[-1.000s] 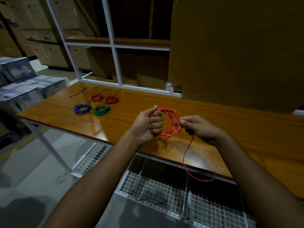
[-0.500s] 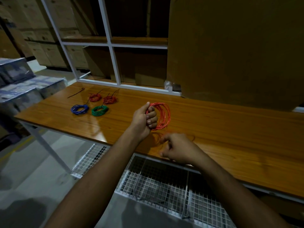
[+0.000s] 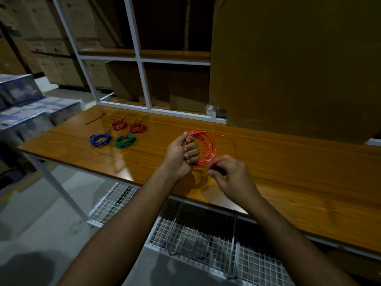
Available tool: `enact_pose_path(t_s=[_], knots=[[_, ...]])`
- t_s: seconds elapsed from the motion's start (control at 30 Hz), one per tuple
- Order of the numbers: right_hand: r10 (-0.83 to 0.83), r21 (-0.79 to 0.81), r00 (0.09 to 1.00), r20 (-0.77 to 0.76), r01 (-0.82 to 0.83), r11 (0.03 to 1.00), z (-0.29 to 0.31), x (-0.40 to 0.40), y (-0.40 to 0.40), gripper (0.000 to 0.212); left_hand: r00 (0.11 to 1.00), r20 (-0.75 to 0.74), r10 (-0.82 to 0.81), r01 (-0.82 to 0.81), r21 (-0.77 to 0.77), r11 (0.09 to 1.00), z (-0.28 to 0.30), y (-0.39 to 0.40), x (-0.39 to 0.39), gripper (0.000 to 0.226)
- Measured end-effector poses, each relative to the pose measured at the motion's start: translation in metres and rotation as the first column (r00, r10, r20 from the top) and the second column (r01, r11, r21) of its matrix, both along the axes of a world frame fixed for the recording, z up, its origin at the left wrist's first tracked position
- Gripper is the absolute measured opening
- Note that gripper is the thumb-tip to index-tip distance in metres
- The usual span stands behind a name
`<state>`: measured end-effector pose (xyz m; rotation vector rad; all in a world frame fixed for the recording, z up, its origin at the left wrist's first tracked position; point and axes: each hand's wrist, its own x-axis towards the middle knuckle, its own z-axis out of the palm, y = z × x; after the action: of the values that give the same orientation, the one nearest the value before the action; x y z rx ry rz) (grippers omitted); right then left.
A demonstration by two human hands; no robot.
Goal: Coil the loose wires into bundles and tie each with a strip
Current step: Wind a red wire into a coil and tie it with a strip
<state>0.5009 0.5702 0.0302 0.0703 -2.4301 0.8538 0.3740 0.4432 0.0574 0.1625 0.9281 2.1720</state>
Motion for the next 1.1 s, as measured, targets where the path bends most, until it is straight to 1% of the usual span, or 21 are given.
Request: enact_pose_path(t_s=[0.03, 0.1, 0.17, 0.23, 0.3, 0.33, 0.4, 0.47, 0.5, 0.6, 0.63, 0.67, 0.73, 0.77, 0.83, 0.93, 1.03, 1.1], knots=[[0.063, 0.023, 0.998, 0.000, -0.063, 0.998, 0.001, 0.001, -0.004, 0.006, 1.000, -0.003, 0.010, -0.010, -0.003, 1.000, 0.001, 0.000, 0.000, 0.040], [0.167, 0.018, 0.986, 0.002, -0.167, 0.986, 0.007, 0.004, -0.013, 0.007, 0.999, -0.022, 0.029, -0.030, -0.029, 0.999, 0.002, 0.001, 0.003, 0.040], [0.221, -0.065, 0.975, -0.035, -0.222, 0.973, 0.015, 0.006, -0.021, 0.007, 0.999, -0.034, 0.023, -0.025, -0.068, 0.997, 0.000, 0.002, 0.008, 0.041], [0.214, -0.203, 0.972, -0.093, -0.229, 0.952, 0.025, 0.004, -0.025, 0.009, 0.998, -0.069, -0.013, 0.004, -0.130, 0.992, -0.003, 0.002, 0.015, 0.042], [0.142, -0.354, 0.981, -0.130, -0.179, 0.918, 0.035, -0.001, -0.023, 0.012, 0.990, -0.133, -0.042, 0.014, -0.202, 0.979, -0.007, 0.004, 0.025, 0.043], [0.102, -0.432, 0.985, -0.140, -0.153, 0.889, 0.039, -0.005, -0.021, 0.012, 0.988, -0.146, -0.050, 0.018, -0.212, 0.977, -0.009, 0.006, 0.029, 0.042], [0.066, -0.579, 0.986, -0.153, -0.143, 0.803, 0.045, -0.010, -0.011, 0.015, 0.990, -0.113, -0.083, 0.062, -0.175, 0.983, -0.009, 0.007, 0.035, 0.040], [0.067, -0.687, 0.988, -0.139, -0.145, 0.712, 0.049, -0.013, -0.001, 0.022, 0.988, -0.049, -0.146, 0.140, -0.101, 0.985, -0.008, 0.007, 0.036, 0.040], [0.079, -0.744, 0.989, -0.126, -0.147, 0.652, 0.051, -0.014, 0.005, 0.022, 0.984, -0.028, -0.177, 0.174, -0.070, 0.982, -0.007, 0.006, 0.037, 0.039], [0.118, -0.895, 0.989, -0.088, -0.131, 0.427, 0.054, -0.015, 0.019, 0.015, 0.974, 0.015, -0.227, 0.227, -0.039, 0.973, -0.009, 0.002, 0.033, 0.034], [0.119, -0.915, 0.990, -0.077, -0.118, 0.385, 0.055, -0.016, 0.022, 0.017, 0.970, 0.025, -0.242, 0.243, -0.041, 0.969, -0.008, 0.001, 0.033, 0.033], [0.114, -0.925, 0.991, -0.069, -0.106, 0.365, 0.056, -0.018, 0.024, 0.024, 0.966, 0.024, -0.258, 0.258, -0.049, 0.965, -0.008, 0.001, 0.033, 0.033], [0.104, -0.929, 0.992, -0.076, -0.108, 0.353, 0.058, -0.021, 0.027, 0.038, 0.954, 0.015, -0.298, 0.298, -0.074, 0.952, -0.008, 0.002, 0.036, 0.034], [0.105, -0.929, 0.990, -0.090, -0.122, 0.350, 0.060, -0.023, 0.027, 0.039, 0.946, 0.015, -0.324, 0.325, -0.082, 0.942, -0.008, 0.002, 0.037, 0.036], [0.103, -0.929, 0.988, -0.112, -0.141, 0.343, 0.064, -0.027, 0.028, 0.030, 0.926, 0.003, -0.377, 0.376, -0.069, 0.924, -0.010, 0.004, 0.041, 0.039], [0.057, -0.940, 0.992, -0.111, -0.124, 0.319, 0.067, -0.033, 0.033, 0.015, 0.911, -0.004, -0.413, 0.413, -0.004, 0.911, -0.009, 0.004, 0.044, 0.038], [-0.031, -0.957, 0.995, -0.099, -0.087, 0.277, 0.065, -0.036, 0.039, 0.011, 0.912, -0.017, -0.410, 0.411, 0.025, 0.911, -0.008, 0.001, 0.040, 0.036], [-0.093, -0.968, 0.994, -0.061, -0.036, 0.250, 0.061, -0.038, 0.044, 0.011, 0.914, -0.027, -0.405, 0.405, 0.016, 0.914, -0.009, -0.002, 0.038, 0.035]])
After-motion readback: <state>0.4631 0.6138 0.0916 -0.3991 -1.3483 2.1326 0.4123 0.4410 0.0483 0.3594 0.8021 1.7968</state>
